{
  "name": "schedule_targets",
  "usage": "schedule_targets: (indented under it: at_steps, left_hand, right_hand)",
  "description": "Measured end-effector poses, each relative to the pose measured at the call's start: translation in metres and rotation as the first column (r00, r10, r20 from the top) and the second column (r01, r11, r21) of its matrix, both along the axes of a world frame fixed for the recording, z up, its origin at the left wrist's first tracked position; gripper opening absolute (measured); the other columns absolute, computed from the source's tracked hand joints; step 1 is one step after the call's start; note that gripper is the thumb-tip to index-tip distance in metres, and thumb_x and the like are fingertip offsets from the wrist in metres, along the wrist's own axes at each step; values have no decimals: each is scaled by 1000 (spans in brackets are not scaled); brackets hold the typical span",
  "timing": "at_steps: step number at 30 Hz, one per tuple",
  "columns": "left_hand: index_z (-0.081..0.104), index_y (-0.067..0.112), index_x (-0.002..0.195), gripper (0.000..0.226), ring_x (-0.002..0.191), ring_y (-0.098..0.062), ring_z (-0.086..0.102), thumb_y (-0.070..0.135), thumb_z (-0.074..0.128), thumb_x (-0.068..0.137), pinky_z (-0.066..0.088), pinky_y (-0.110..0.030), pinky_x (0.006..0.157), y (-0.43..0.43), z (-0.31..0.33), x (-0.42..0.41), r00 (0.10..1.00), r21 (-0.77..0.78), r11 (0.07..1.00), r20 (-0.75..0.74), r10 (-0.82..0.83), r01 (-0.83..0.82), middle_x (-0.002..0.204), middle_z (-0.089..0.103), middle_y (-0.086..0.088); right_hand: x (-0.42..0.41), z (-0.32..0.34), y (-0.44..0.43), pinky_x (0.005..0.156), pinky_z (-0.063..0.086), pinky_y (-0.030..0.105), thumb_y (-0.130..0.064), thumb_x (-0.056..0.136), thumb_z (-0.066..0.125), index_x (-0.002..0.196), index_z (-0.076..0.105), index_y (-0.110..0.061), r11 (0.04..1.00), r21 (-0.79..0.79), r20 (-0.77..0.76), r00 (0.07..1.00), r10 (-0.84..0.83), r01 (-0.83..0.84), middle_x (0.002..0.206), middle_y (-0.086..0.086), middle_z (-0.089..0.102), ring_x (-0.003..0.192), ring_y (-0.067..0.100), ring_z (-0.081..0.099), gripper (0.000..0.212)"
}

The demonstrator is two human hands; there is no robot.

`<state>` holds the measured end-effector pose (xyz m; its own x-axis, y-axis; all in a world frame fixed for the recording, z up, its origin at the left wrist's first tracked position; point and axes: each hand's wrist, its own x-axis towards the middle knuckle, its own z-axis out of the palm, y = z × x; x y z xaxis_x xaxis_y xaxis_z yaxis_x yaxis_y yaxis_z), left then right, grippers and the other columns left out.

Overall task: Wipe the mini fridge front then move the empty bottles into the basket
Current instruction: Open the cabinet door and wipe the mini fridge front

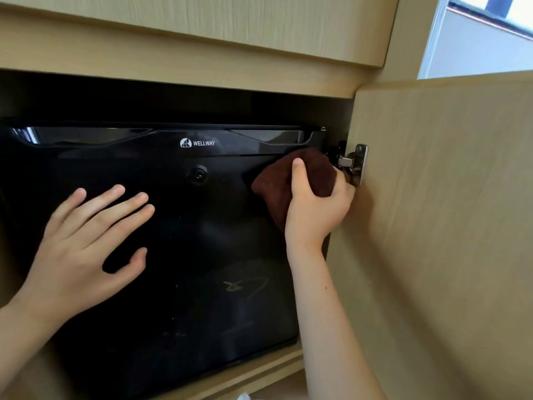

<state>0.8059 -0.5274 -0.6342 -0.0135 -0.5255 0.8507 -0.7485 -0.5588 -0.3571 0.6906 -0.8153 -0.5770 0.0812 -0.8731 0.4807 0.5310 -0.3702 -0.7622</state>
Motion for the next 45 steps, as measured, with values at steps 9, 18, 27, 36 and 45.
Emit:
schedule_targets:
  at_steps: [9, 18, 27, 36, 45]
  left_hand:
    - [44, 25, 149, 61, 143, -27, 40, 36, 58, 90, 25, -58, 117, 0, 1, 0, 1000, 6, 1000, 19, -18, 18, 154, 44, 7]
    - [44, 26, 149, 60, 143, -26, 40, 36, 57, 91, 24, -56, 118, -1, 3, -2, 1000, 2, 1000, 19, -22, 22, 155, 43, 7]
    - [55, 19, 141, 52, 145, -23, 38, 33, 60, 91, 17, -49, 121, -3, 10, -12, 999, 4, 1000, 50, -4, 4, 153, 43, 7]
    - [54, 18, 141, 53, 144, -23, 39, 32, 61, 90, 18, -49, 121, -3, 11, -14, 998, -2, 1000, 54, 9, -9, 151, 47, 3]
    - [54, 19, 142, 55, 145, -23, 38, 32, 61, 89, 17, -47, 121, -4, 10, -13, 997, -6, 1000, 73, 25, -25, 154, 43, 7]
  right_hand:
    - [-11, -60, 9, 74, 46, 0, -31, 81, 82, 108, 69, -20, 981, 188, -16, 999, 43, -39, 115, 3, 59, 94, 1, 60, 32]
    - [-3, -21, -1, 82, 46, 3, -34, 79, 83, 111, 70, -21, 999, -35, 4, 1000, 5, -4, 110, -7, 55, 100, -6, 57, 38]
    - [-11, -63, 18, 82, 45, 7, -44, 87, 73, 135, 53, -38, 974, -221, -179, 979, -94, 53, 123, -7, 41, 106, 5, 52, 52]
    - [-10, -56, 17, 76, 35, -5, -49, 98, 44, 135, 49, -30, 962, -264, -181, 976, -124, 74, 126, 4, 40, 103, -4, 46, 42]
    - [-13, -62, 15, 94, 34, 0, -40, 100, 52, 130, 61, -24, 937, -345, -172, 976, -130, 64, 137, 13, 44, 119, 8, 45, 35]
